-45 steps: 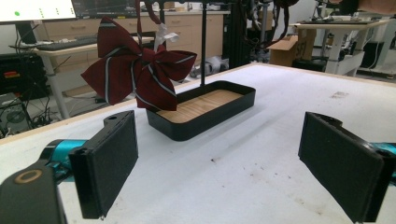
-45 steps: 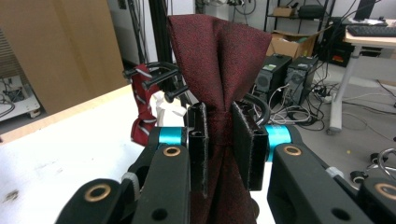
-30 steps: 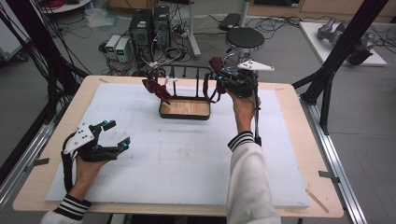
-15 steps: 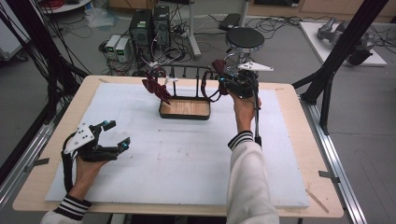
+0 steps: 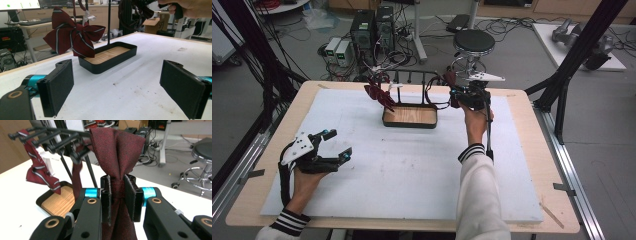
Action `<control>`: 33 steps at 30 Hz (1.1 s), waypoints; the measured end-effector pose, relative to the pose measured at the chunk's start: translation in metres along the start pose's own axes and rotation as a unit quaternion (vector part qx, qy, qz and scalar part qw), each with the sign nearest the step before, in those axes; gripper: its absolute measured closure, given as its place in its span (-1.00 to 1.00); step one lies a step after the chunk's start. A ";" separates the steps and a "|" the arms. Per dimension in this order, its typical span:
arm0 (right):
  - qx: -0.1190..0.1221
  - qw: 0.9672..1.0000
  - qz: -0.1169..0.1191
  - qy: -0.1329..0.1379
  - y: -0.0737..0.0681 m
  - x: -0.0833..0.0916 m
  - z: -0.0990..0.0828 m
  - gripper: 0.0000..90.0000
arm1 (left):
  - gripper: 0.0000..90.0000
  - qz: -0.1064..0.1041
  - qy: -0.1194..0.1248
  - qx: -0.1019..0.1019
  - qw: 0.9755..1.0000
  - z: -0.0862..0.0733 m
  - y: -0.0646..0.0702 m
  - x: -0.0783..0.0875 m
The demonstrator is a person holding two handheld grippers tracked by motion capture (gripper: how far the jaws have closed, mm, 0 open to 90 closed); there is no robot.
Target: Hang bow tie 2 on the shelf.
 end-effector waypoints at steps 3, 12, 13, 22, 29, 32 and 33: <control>0.001 1.000 -0.005 -0.008 0.002 -0.002 -0.004 0.71 | -0.73 0.000 0.000 0.000 1.000 0.000 0.000 0.000; -0.006 1.000 -0.011 -0.015 0.012 -0.004 -0.016 0.70 | -0.73 -0.001 -0.001 0.001 1.000 -0.001 0.000 0.000; -0.005 1.000 -0.010 -0.015 0.013 -0.004 -0.016 0.70 | -0.73 -0.002 -0.002 -0.001 1.000 -0.001 0.000 0.000; -0.002 1.000 -0.002 -0.016 0.010 -0.006 -0.017 0.57 | -0.73 -0.002 -0.003 -0.001 1.000 -0.001 0.000 0.000; 0.024 0.999 -0.019 0.008 0.003 -0.006 -0.012 -0.81 | -0.73 -0.003 -0.007 -0.001 1.000 -0.003 0.001 -0.001; 0.032 0.999 -0.010 0.034 -0.004 0.000 -0.006 -0.99 | -0.73 -0.003 -0.006 -0.002 1.000 -0.002 0.001 -0.001; 0.031 0.999 -0.003 0.038 -0.006 0.003 -0.005 -0.99 | -0.73 -0.004 -0.006 -0.002 1.000 -0.002 0.001 -0.001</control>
Point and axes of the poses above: each handheld gripper's, and its own axes: x roughly backward along the jaws, z roughly out of its top, y roughly to its right, the point moved 10 cm from there along -x, roughly forward along the jaws, and after that the axes turned 14 degrees about -x, right-handed, at the moved point
